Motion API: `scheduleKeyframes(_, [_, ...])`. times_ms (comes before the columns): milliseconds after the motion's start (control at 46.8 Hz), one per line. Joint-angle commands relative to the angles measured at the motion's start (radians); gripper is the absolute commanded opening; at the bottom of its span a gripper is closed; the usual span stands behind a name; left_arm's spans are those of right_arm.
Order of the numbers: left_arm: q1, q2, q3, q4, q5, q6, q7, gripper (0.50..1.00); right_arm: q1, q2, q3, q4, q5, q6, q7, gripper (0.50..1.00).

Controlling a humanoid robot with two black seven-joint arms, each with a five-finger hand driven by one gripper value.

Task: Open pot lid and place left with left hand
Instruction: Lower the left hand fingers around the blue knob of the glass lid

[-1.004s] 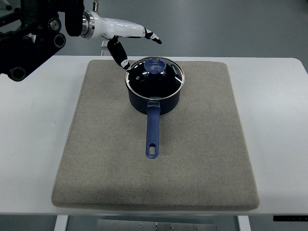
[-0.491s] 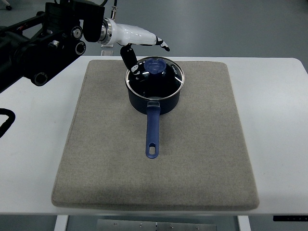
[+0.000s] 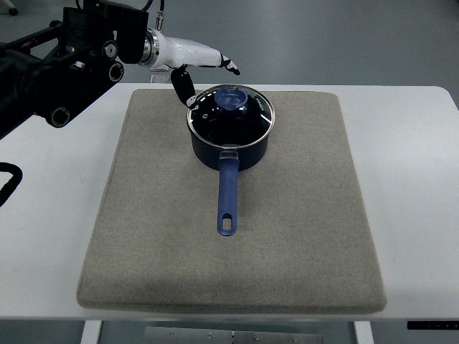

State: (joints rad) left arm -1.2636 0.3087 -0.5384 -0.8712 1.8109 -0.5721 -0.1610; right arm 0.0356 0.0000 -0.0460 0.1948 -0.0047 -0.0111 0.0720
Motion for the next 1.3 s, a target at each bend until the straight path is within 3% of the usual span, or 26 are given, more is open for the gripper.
scheduleKeyframes(0, [0.001,-0.006,0.0,0.0,0.001,0.0,0.0,0.962,0.001,0.0,0.0,0.0,0.0,0.0,0.0,0.917])
scheduleKeyframes(1281, [-0.002,-0.066,0.005,-0.009,0.039,-0.002,0.008,0.904,0.001,0.0,0.0,0.0,0.0,0.0,0.0,0.917])
